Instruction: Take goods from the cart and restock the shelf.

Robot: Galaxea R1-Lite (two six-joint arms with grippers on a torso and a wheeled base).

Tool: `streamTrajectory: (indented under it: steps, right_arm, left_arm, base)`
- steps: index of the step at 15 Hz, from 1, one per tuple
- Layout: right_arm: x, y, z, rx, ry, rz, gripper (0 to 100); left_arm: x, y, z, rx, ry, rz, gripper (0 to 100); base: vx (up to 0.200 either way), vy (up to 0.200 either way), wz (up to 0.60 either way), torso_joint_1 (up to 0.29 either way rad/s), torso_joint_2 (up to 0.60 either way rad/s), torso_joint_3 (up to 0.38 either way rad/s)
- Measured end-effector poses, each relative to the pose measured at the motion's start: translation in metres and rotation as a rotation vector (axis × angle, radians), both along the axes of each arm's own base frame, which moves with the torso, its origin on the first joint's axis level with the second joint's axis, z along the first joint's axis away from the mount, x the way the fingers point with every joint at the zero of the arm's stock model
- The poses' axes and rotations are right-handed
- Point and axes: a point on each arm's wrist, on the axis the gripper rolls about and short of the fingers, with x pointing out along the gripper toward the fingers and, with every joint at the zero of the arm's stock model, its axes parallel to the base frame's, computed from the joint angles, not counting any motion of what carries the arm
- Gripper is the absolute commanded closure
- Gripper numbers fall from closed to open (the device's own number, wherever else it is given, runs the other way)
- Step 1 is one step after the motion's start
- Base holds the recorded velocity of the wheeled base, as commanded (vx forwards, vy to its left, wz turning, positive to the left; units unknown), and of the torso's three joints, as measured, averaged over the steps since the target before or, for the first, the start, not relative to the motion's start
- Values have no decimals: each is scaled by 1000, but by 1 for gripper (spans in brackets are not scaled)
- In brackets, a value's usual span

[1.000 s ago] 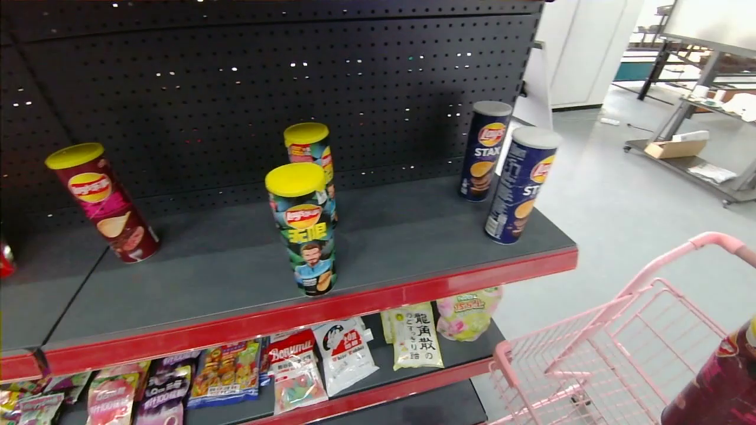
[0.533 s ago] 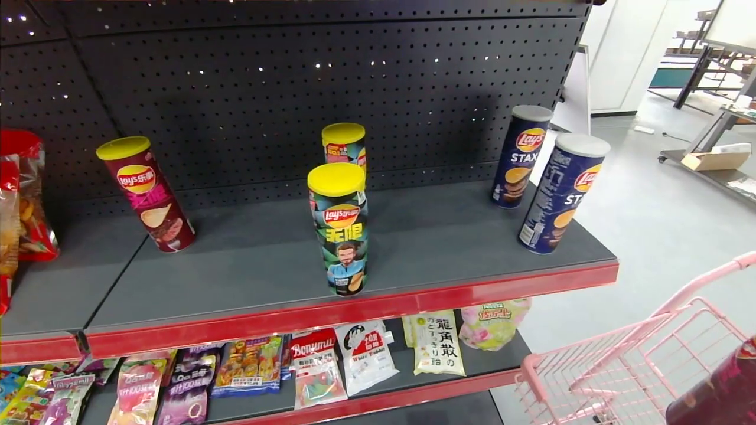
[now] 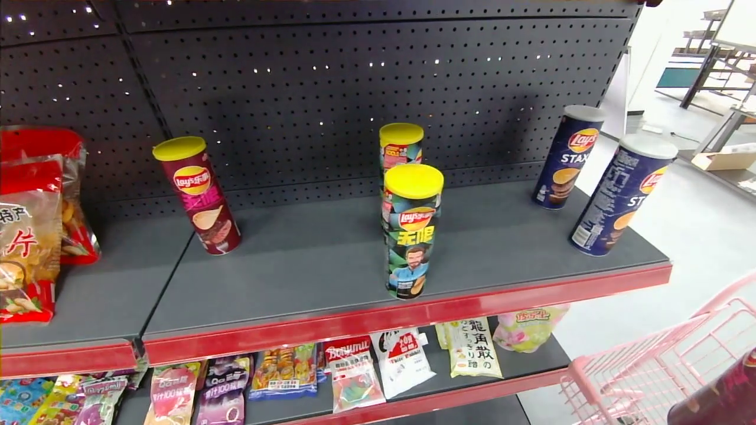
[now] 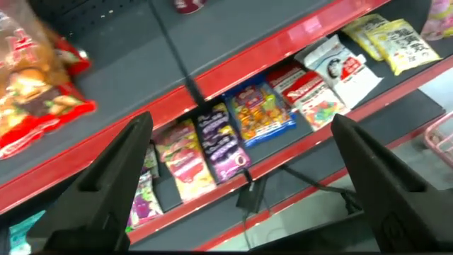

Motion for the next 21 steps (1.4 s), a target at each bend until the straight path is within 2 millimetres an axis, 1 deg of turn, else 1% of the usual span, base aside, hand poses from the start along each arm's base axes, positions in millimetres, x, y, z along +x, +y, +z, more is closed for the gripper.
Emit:
streamTrajectory:
  steps: [12, 17, 21]
  right_arm:
    - [-2, 0, 0, -4, -8, 3, 100]
    - [-4, -1, 0, -3, -18, 1, 100]
    - [-11, -3, -1, -11, -50, 2, 100]
  left_arm:
    - [0, 0, 0, 1, 2, -1, 0]
    - [2, 0, 1, 14, -15, -12, 0]
    - [13, -2, 9, -4, -39, -43, 0]
  base:
    - [0, 200, 0, 2, 2, 2]
    - [0, 0, 0, 0, 0, 0]
    - [0, 0, 0, 0, 0, 0]
